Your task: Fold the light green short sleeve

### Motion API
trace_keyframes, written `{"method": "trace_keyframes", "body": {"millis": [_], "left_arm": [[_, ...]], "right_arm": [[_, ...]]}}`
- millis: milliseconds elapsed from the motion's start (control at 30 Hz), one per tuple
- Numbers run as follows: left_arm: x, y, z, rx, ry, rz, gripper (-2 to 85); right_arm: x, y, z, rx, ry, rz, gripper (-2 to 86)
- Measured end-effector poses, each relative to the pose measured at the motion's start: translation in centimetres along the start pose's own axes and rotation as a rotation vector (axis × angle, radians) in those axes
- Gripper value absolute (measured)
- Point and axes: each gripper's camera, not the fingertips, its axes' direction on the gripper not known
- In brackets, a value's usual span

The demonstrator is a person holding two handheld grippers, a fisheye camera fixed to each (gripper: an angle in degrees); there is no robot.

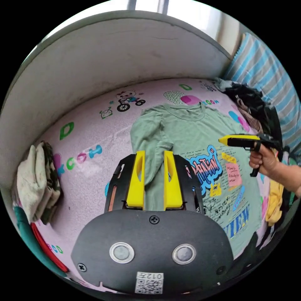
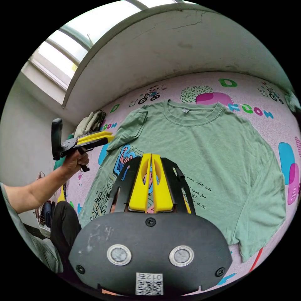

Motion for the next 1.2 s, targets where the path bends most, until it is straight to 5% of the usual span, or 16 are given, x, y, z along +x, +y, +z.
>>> {"method": "trace_keyframes", "body": {"millis": [100,367,500,833,1200], "left_arm": [[0.9,-0.6,1.4,-0.045,-0.057,0.110,9.6],[-2.5,0.2,5.9,-0.162,0.033,0.009,5.3],[-4.5,2.2,5.1,-0.071,0.060,0.002,1.7],[-11.6,6.7,4.1,0.101,0.107,-0.058,0.2],[-21.8,12.8,4.7,0.258,0.156,-0.367,0.3]], "right_arm": [[1.3,-1.9,1.5,-0.002,-0.034,0.041,-0.8],[3.2,-7.0,4.9,-0.025,-0.060,0.041,-0.6],[4.5,-11.9,7.3,-0.048,-0.116,0.053,0.5],[10.5,-21.9,16.1,-0.067,-0.439,0.521,9.6],[3.3,-29.7,19.7,0.003,-0.361,0.308,-0.1]]}}
